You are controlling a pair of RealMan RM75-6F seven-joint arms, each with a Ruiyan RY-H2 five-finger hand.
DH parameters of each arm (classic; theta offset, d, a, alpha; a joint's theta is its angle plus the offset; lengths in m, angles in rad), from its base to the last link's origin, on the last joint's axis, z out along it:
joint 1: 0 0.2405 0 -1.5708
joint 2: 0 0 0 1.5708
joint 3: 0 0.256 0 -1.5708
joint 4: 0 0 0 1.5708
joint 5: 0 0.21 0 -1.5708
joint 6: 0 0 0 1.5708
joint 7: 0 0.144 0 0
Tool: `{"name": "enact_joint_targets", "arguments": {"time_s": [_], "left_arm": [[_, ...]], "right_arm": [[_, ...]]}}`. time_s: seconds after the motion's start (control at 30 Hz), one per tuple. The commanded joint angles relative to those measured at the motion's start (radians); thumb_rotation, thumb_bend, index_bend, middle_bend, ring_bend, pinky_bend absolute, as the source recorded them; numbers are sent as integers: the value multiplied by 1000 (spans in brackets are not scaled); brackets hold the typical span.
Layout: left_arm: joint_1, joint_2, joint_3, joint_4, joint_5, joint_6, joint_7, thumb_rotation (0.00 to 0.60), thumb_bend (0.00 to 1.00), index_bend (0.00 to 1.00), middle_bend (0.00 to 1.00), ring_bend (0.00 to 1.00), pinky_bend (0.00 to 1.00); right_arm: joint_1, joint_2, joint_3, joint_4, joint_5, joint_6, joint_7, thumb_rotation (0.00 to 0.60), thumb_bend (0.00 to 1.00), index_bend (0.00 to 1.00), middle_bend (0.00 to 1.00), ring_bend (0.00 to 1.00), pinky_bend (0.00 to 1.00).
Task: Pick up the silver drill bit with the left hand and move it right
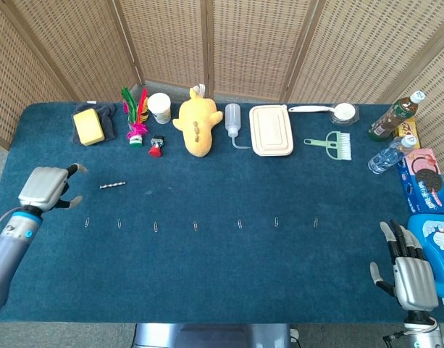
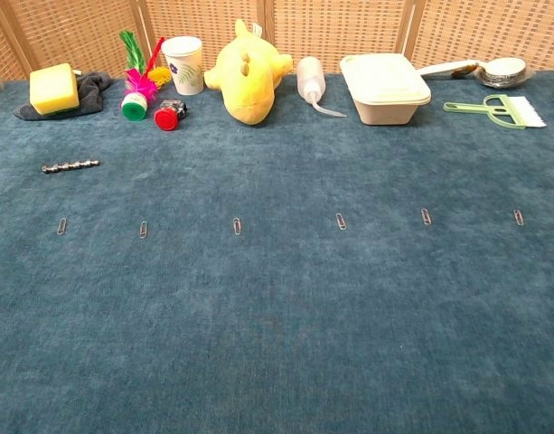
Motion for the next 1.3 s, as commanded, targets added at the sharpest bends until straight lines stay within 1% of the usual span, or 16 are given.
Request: {"name": "enact_joint_targets", "arguments": {"time_s": [0.03,0.37,0.53,0.67,0.83,0.93,1.13,1.3], "left_arm": [[-53,-63,-23,54,-64,-41,24,581,599,352,1000,982,899],[-145,-153,-4,194,-161,-136,99,584,612,399,1000,981,899],[-177,-193,6,246,-192,-164,119,583,606,422,1000,981,899],[-200,-238,17,301,-217,-181,133,585,608,447,1000,982,899],[-225,-293,30,373,-248,-203,149,583,612,450,1000,982,899],[-251,-343,39,425,-265,-219,169,584,613,451,1000,982,900],[-279,-388,43,474,-297,-237,182,586,612,451,1000,981,899],[-291,-405,47,485,-304,-240,182,583,610,451,1000,982,899]], "right_arm": [[-1,0,-1,-6,5,-5,-5,600,442,0,26,0,108],[-4,-12,5,-5,16,-8,-5,600,442,0,26,0,108],[1,-18,10,-7,19,-14,-17,600,442,0,26,0,108],[1,-15,14,-13,24,-15,-26,600,442,0,26,0,108],[-2,-9,17,-19,34,-15,-32,600,442,0,26,0,108],[-2,-9,20,-23,40,-17,-37,600,442,0,26,0,108],[-4,-8,24,-26,51,-20,-46,600,442,0,26,0,108],[-8,-4,26,-27,57,-16,-46,600,442,0,26,0,108]]}}
